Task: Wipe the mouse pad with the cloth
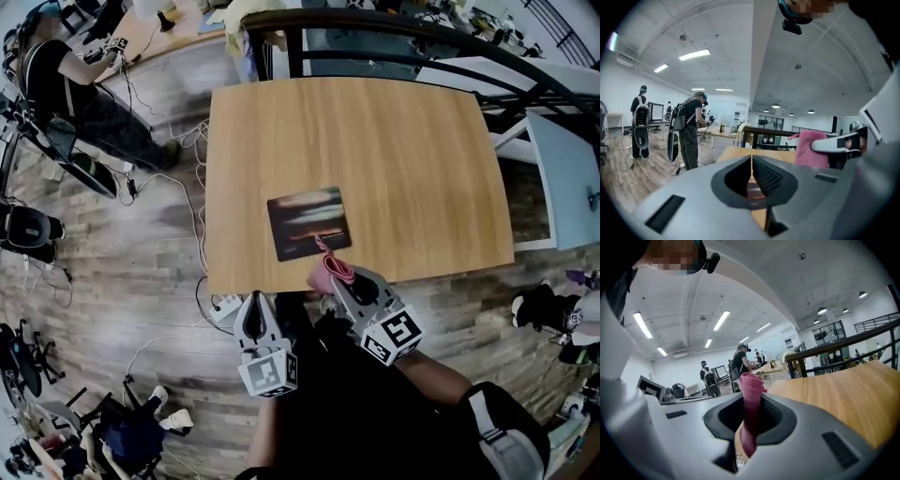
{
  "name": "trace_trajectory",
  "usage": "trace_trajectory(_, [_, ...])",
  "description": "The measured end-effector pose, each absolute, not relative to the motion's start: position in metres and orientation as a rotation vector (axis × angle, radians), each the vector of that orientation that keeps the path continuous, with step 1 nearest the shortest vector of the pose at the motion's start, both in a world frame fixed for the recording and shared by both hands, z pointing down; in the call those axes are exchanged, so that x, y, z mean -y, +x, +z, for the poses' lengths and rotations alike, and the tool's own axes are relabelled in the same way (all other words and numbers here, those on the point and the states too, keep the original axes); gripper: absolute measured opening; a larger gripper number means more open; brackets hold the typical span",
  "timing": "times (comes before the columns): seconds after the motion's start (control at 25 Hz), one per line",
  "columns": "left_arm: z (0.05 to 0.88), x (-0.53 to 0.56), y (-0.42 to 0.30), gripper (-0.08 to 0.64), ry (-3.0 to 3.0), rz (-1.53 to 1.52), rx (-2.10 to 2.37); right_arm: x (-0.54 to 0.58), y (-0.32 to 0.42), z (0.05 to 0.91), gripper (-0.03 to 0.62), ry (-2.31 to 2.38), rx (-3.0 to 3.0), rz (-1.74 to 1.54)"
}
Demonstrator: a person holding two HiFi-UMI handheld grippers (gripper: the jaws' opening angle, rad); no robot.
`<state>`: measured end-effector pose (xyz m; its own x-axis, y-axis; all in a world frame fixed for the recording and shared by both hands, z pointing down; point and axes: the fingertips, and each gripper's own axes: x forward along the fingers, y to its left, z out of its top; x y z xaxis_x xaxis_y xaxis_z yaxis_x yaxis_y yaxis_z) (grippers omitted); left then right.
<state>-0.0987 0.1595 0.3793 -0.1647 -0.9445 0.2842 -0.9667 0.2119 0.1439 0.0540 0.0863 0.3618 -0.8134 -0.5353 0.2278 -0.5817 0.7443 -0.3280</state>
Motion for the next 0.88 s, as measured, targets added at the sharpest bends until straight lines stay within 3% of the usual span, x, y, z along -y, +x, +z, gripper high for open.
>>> trace_trajectory(0.52, [0.451,-0.089,-0.128,0.028,1.846,0.211,1.966,-0.025,-0.006,0.410,0.066,0.900,2.712,0.624])
trace_trajectory(0.88, [0.547,-0.070,-0.125,0.029,1.812,0.443,1.723,0.018,-0.048,0.458,0.065,0.876,2.632,0.659])
